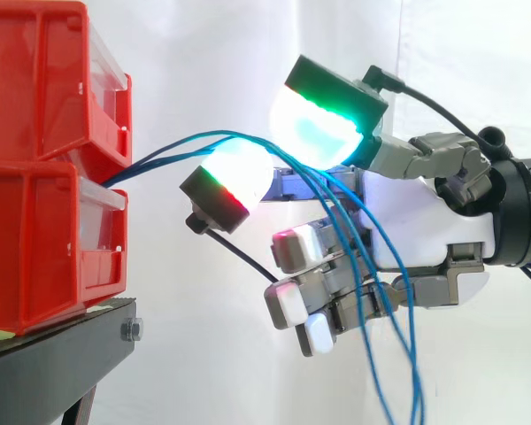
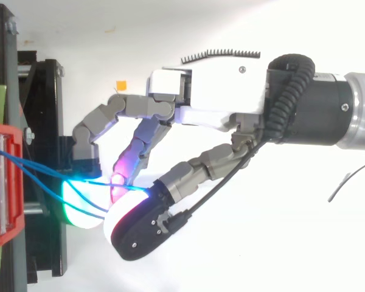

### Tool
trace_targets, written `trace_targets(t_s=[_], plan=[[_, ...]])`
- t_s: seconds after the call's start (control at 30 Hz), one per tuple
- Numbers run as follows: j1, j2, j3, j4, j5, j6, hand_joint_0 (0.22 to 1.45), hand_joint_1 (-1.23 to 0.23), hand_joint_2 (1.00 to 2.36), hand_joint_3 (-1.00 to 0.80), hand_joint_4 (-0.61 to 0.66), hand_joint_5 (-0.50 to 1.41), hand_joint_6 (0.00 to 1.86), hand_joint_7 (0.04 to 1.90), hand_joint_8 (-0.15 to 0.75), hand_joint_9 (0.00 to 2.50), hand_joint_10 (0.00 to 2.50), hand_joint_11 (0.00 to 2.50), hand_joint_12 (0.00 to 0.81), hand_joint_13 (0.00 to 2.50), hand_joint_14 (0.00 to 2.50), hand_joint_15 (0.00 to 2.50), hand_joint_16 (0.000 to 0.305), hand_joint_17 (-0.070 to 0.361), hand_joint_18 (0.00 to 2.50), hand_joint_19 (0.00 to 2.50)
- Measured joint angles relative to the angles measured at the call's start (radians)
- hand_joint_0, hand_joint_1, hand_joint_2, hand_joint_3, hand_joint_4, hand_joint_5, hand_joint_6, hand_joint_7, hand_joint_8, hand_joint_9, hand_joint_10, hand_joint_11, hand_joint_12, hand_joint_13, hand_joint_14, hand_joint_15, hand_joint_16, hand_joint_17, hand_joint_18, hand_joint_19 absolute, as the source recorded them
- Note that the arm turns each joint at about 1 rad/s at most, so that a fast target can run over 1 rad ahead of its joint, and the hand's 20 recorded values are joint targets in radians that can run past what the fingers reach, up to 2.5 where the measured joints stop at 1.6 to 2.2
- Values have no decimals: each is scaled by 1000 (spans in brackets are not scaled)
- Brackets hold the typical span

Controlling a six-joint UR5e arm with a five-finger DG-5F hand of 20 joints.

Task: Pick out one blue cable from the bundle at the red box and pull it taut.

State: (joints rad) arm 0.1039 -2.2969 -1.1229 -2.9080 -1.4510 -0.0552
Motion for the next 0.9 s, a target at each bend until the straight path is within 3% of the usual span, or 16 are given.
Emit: trace_targets(t_s=[0.37,0.47,0.53,0.6,0.7,0.9], plan=[[-1,0,-1,-8,-1,0,614,-723,1016,-293,-131,-143,908,819,205,1027,29,763,302,866,28,696,45,102,632,821],[-1,0,-1,-9,-1,0,682,-800,1014,-342,-184,-148,919,829,203,1016,29,777,296,869,27,674,45,101,664,774],[-1,0,0,-9,-1,0,742,-839,1009,-413,-261,-150,919,972,192,1037,31,799,294,886,27,658,45,102,702,743],[-1,0,0,-9,-1,0,771,-847,1000,-495,-317,-149,957,906,196,1077,32,809,289,897,26,651,45,100,717,736],[-1,0,0,-9,-1,0,744,-875,1000,-500,-322,-122,965,997,209,1177,32,860,286,934,28,665,44,98,760,736],[-2,0,0,-9,0,1,623,-898,1000,-500,-216,-94,947,975,212,1234,32,861,284,962,29,683,43,96,780,779]])
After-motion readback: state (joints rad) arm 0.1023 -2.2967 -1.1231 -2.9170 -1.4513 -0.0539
